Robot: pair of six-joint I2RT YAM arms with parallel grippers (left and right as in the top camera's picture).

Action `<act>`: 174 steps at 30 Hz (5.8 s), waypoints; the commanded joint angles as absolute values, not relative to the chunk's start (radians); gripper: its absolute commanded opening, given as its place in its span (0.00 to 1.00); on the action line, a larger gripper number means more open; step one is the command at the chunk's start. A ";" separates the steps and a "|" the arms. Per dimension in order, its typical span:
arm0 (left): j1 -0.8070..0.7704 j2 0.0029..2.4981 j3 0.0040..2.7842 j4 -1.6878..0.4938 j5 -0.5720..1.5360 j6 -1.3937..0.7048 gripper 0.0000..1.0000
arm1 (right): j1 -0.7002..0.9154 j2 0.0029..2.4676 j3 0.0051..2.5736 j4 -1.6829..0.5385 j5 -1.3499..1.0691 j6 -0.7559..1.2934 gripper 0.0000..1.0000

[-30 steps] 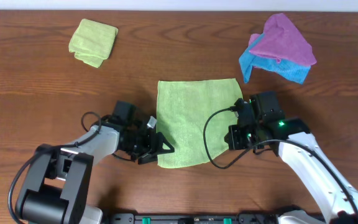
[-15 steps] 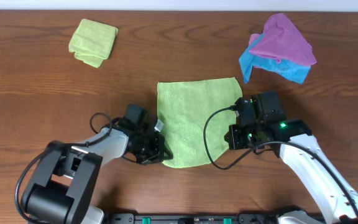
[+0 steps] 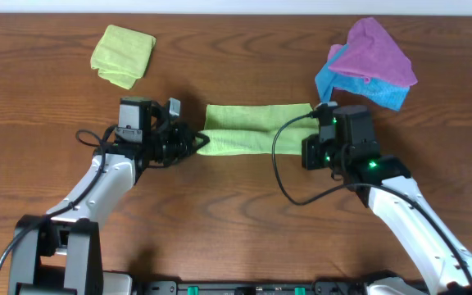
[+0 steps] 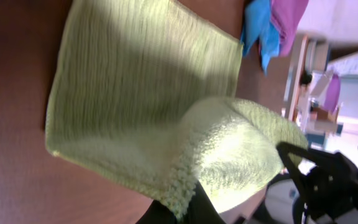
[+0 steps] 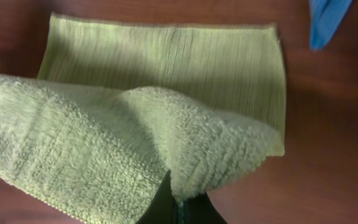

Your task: Fold the cloth

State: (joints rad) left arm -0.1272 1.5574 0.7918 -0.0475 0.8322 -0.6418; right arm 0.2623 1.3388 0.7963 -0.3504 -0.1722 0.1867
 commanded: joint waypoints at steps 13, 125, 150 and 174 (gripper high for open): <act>-0.131 1.828 0.870 0.349 0.696 -0.823 0.06 | 0.259 1.602 0.799 -0.014 -0.048 0.155 0.01; -0.269 2.004 1.148 -0.048 0.434 -0.519 0.06 | 0.274 1.675 0.801 0.322 -0.437 0.447 0.01; -0.237 1.948 1.150 -0.078 0.438 -0.515 0.06 | 0.494 1.930 1.072 0.231 -0.374 0.428 0.01; -0.090 1.683 1.150 -0.199 0.438 -0.448 0.06 | 0.609 2.007 1.151 0.247 -0.429 0.432 0.47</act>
